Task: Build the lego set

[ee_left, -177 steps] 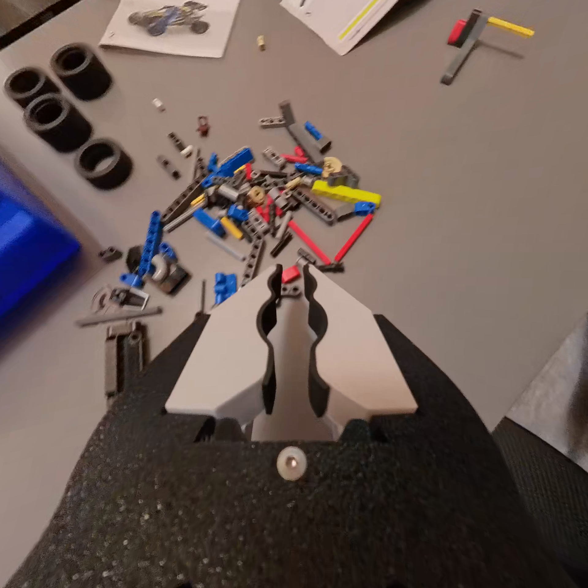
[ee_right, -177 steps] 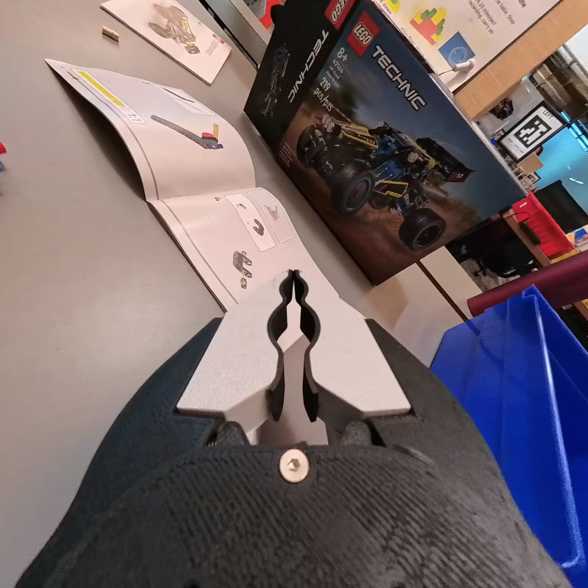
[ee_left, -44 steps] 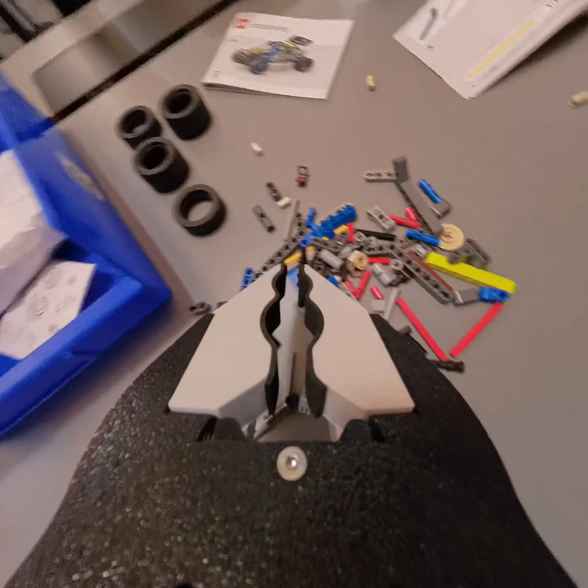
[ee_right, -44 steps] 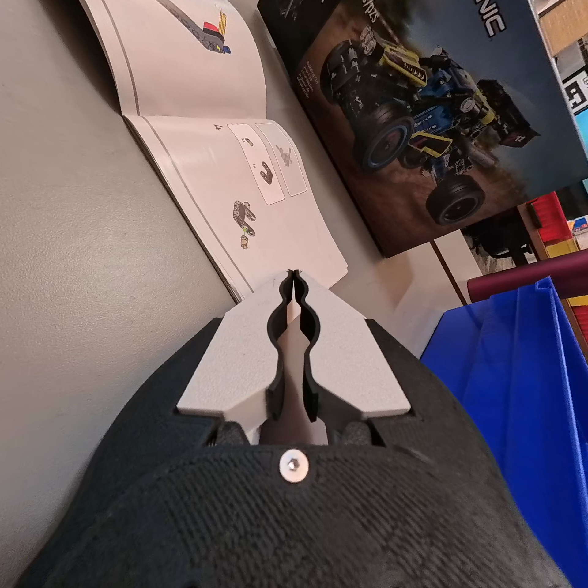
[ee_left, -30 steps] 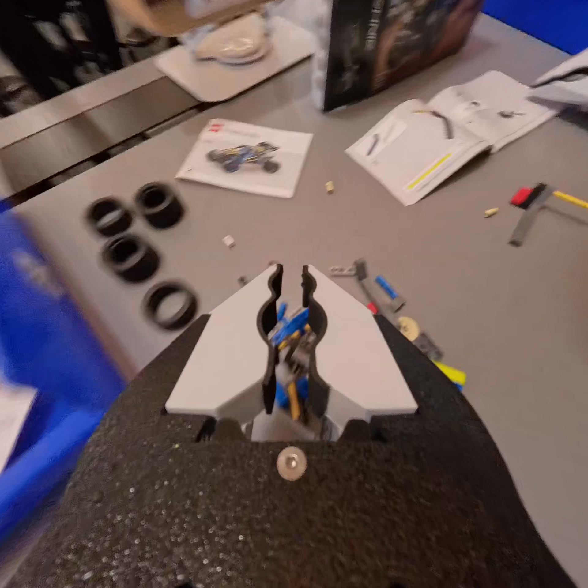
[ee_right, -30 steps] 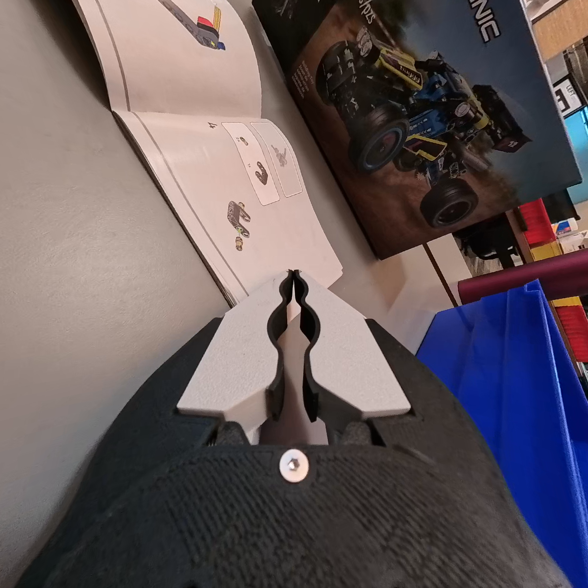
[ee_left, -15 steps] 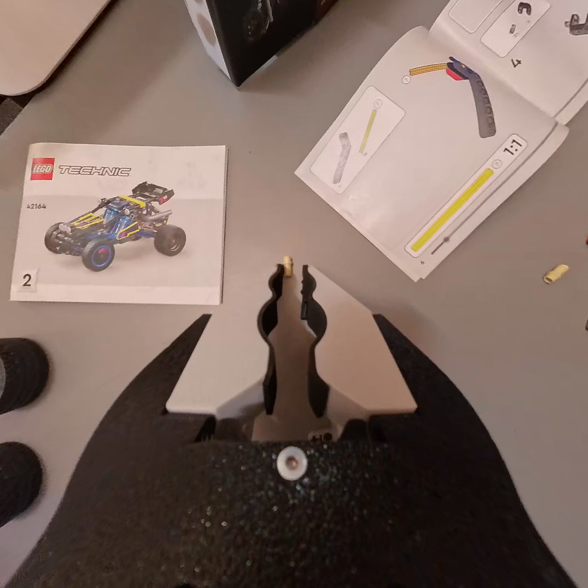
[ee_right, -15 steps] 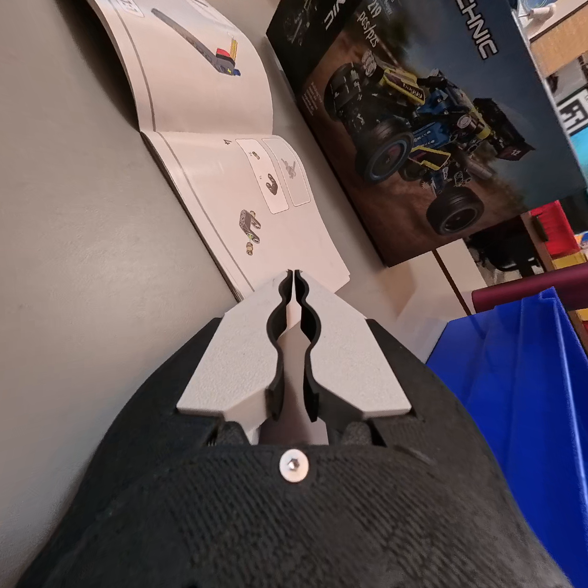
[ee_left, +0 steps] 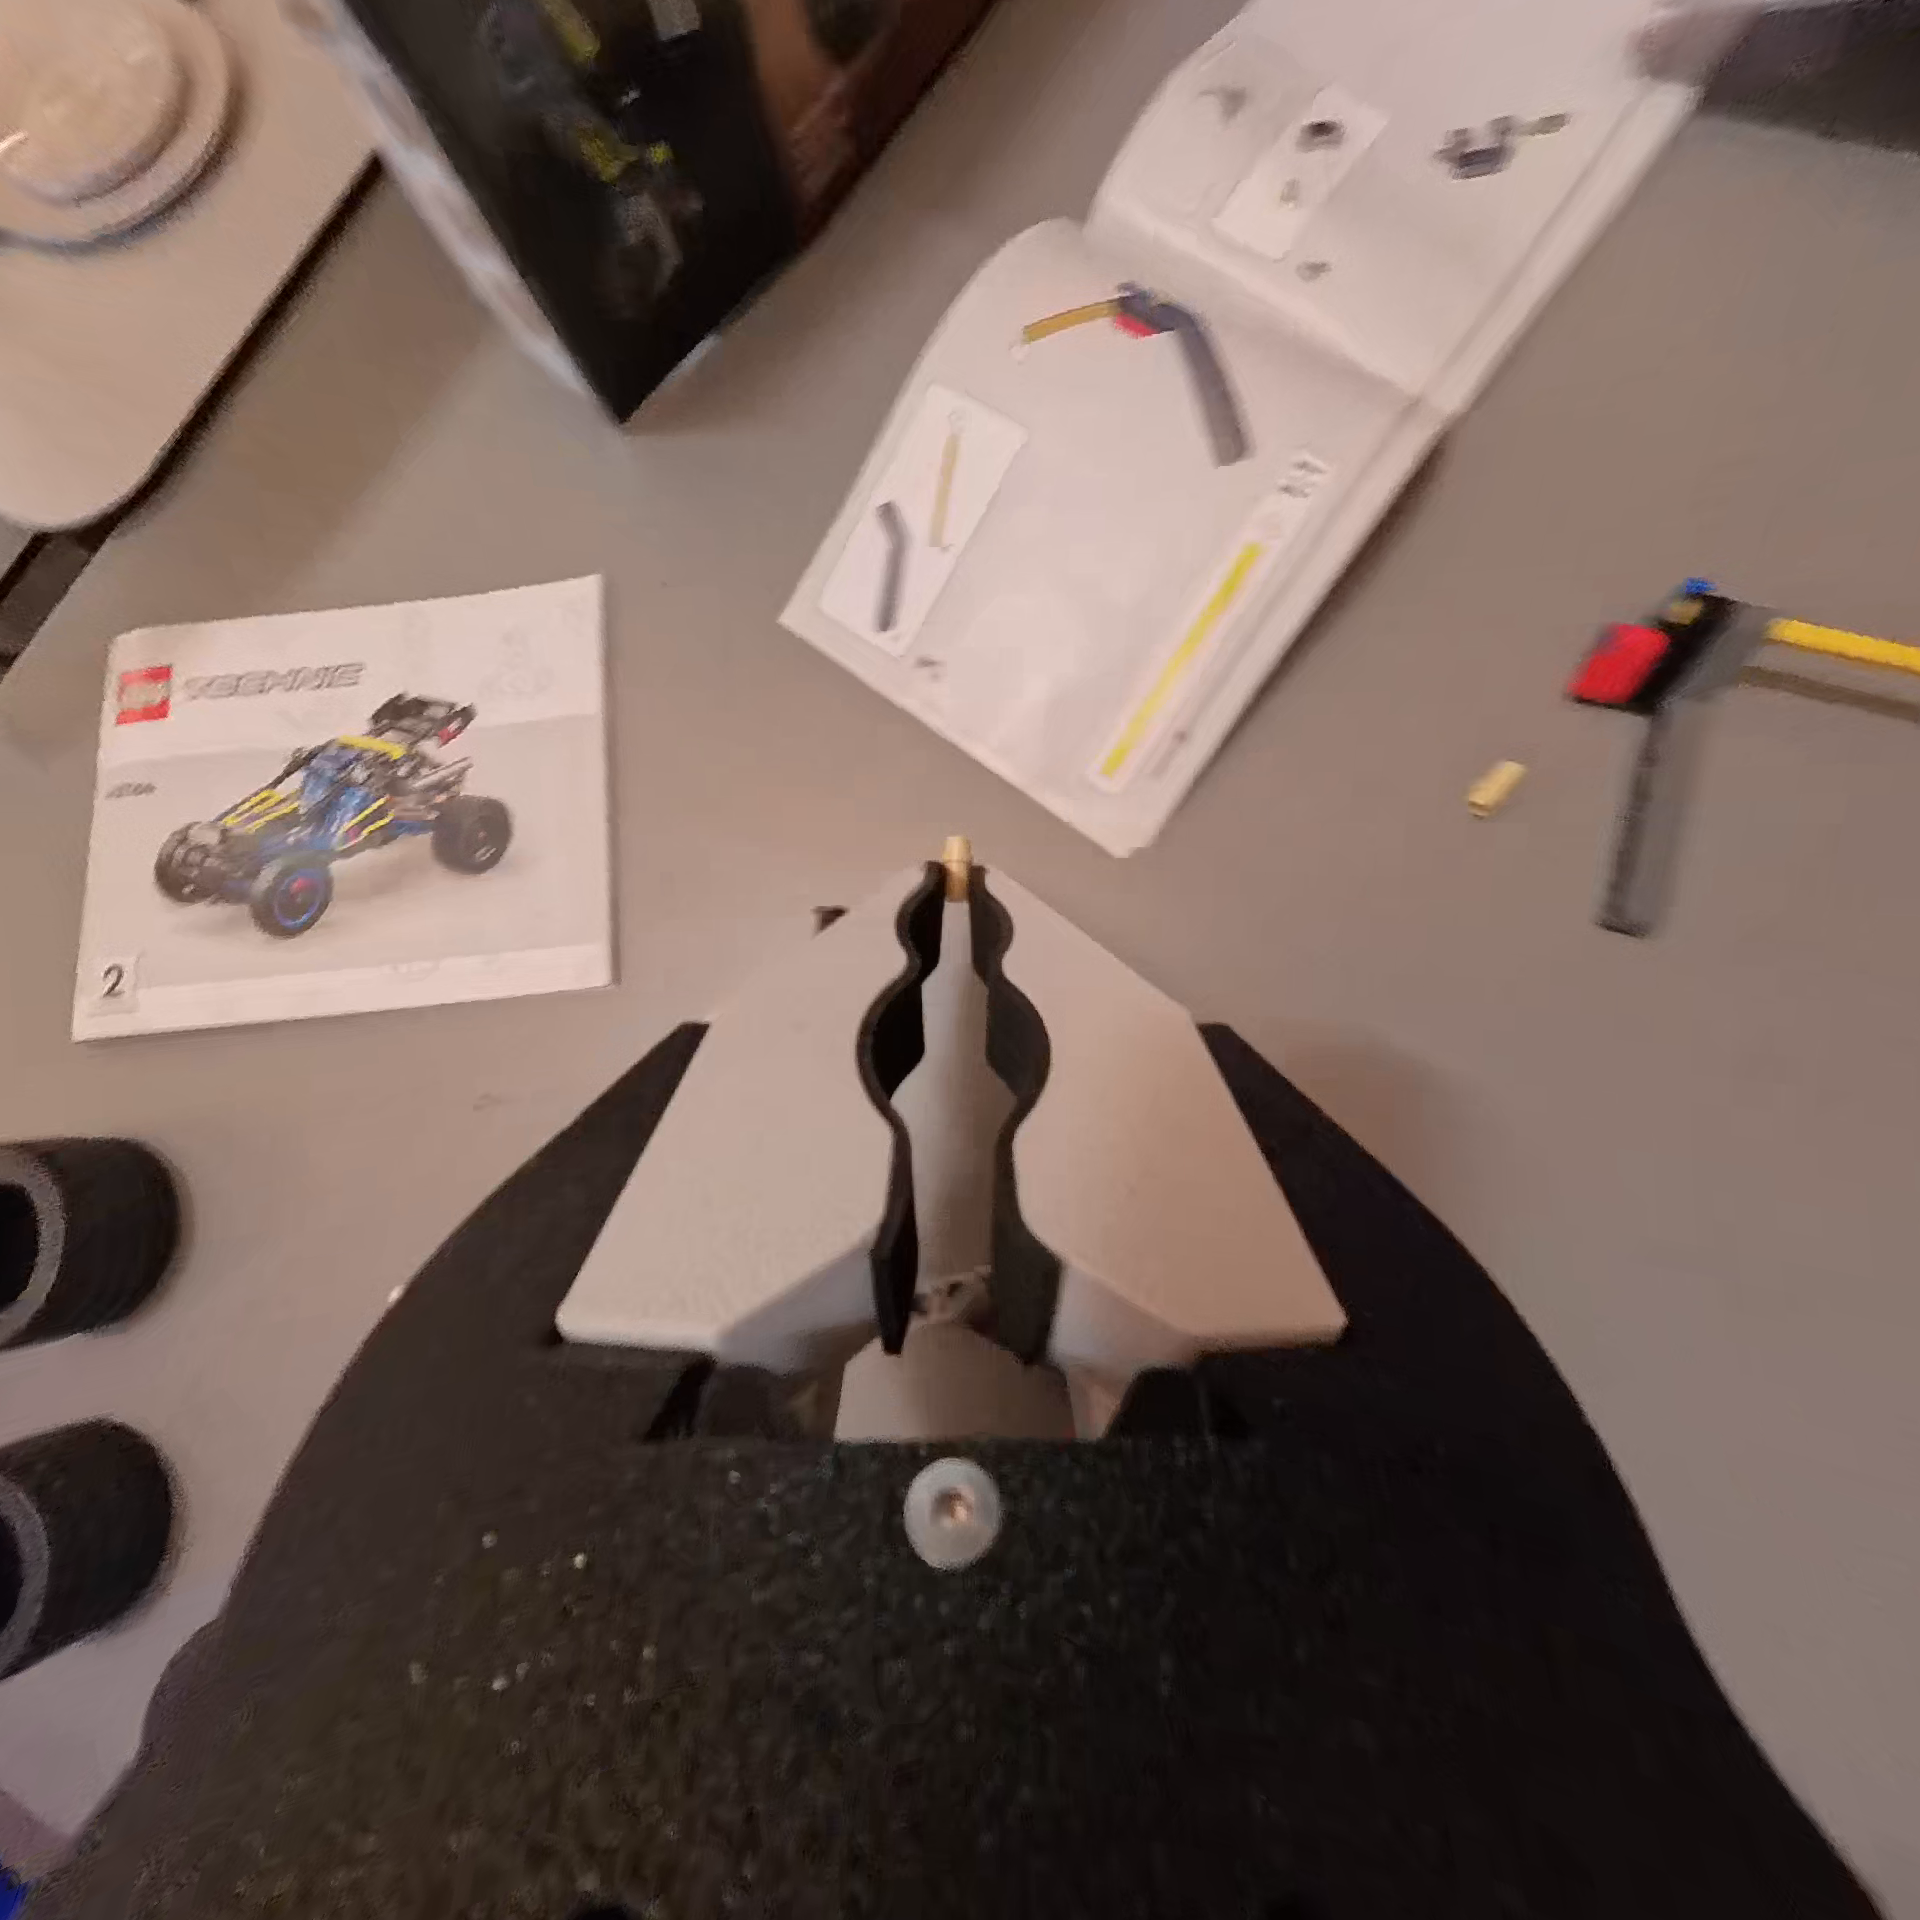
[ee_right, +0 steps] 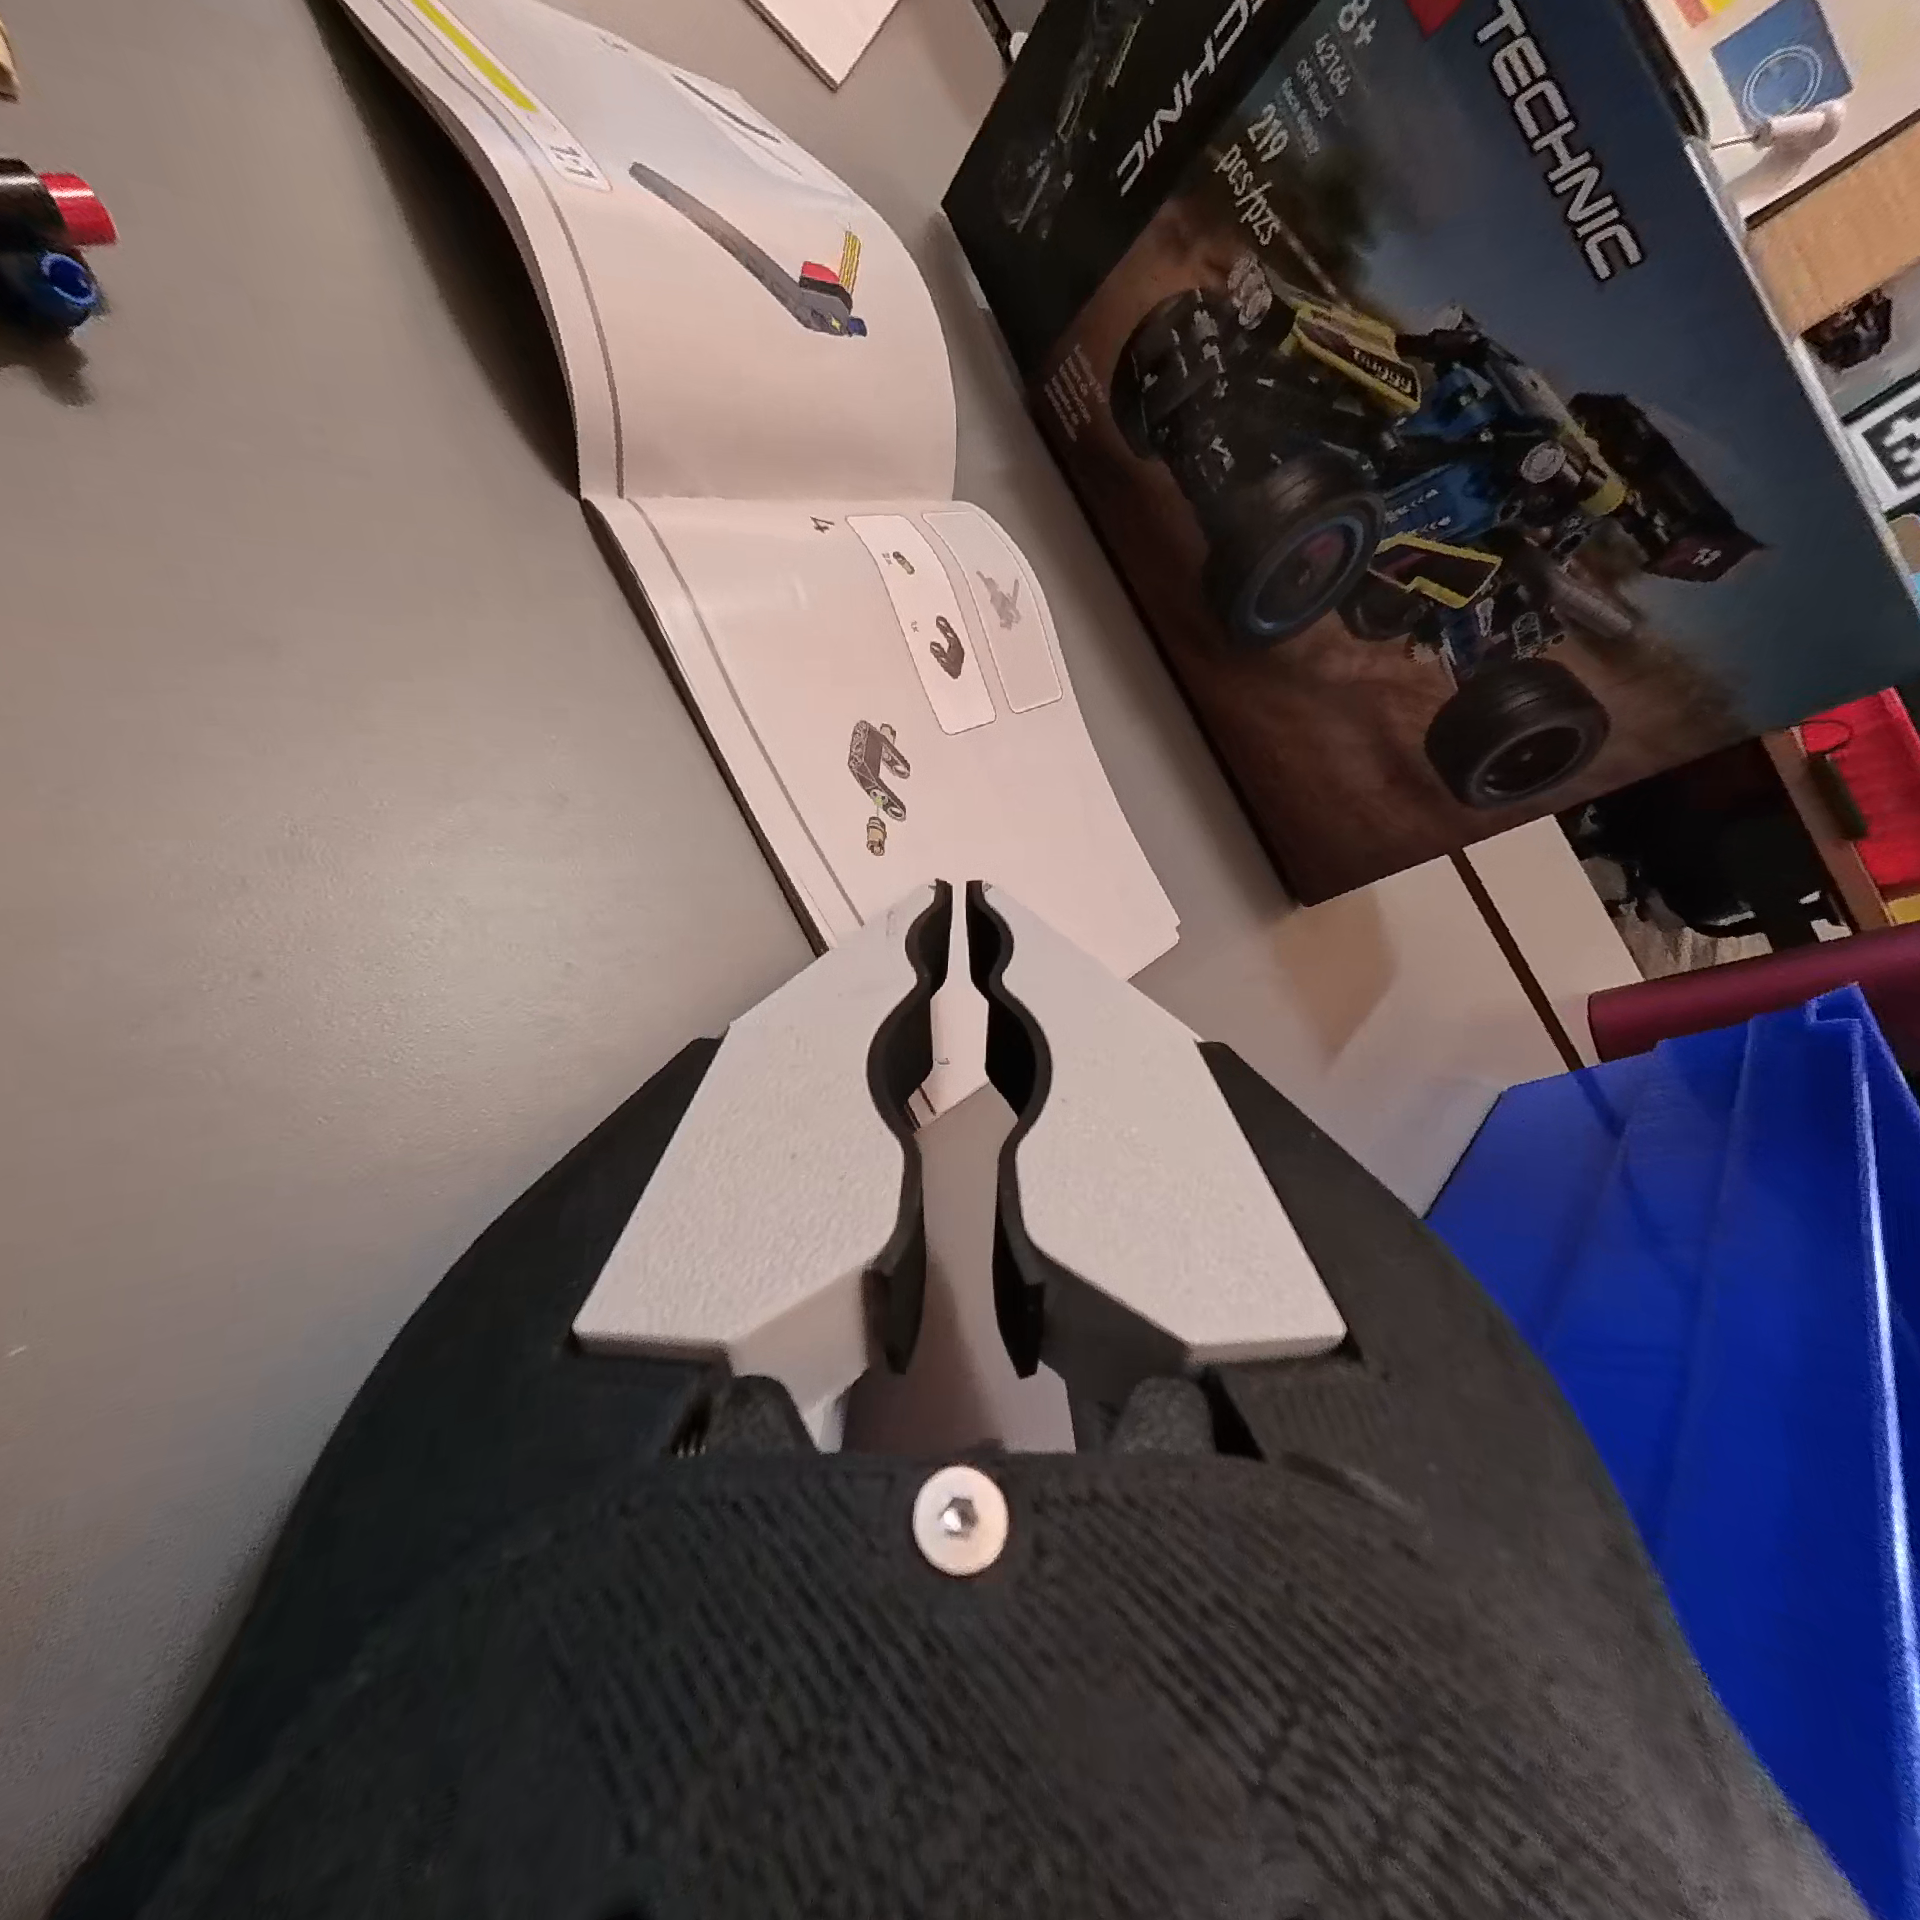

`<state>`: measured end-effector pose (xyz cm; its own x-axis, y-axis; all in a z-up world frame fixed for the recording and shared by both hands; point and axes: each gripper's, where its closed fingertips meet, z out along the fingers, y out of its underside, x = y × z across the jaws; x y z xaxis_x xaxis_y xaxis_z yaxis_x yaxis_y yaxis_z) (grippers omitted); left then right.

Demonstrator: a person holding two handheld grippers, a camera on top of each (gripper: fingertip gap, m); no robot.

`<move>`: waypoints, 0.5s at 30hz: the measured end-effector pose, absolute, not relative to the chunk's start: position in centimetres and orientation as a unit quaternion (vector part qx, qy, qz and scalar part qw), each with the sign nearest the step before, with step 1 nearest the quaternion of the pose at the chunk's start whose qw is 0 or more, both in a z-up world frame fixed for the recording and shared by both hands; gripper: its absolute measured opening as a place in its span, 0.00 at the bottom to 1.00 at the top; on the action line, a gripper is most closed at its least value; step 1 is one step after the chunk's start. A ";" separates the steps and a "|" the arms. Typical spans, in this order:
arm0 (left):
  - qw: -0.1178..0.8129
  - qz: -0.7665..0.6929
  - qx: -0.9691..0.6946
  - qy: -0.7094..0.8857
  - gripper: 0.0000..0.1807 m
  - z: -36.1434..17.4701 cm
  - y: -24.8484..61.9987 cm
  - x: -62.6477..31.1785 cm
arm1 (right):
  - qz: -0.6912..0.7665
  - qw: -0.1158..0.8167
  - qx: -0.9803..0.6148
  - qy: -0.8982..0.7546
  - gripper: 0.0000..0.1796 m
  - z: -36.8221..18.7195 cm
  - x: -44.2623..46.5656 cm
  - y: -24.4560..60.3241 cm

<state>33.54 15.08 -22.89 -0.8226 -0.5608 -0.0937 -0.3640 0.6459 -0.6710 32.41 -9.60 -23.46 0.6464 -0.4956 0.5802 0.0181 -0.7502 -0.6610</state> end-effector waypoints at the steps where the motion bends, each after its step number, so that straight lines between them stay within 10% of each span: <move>1: 0.145 -0.333 -0.242 0.900 0.01 -22.4 14.6 32.7 | -0.395 0.325 -0.847 0.142 0.00 -23.5 32.4 -9.6; 15: 0.061 -0.303 -0.131 0.942 0.01 -25.5 8.0 24.3 | -0.389 0.326 -0.848 0.150 0.00 -23.8 32.5 -9.8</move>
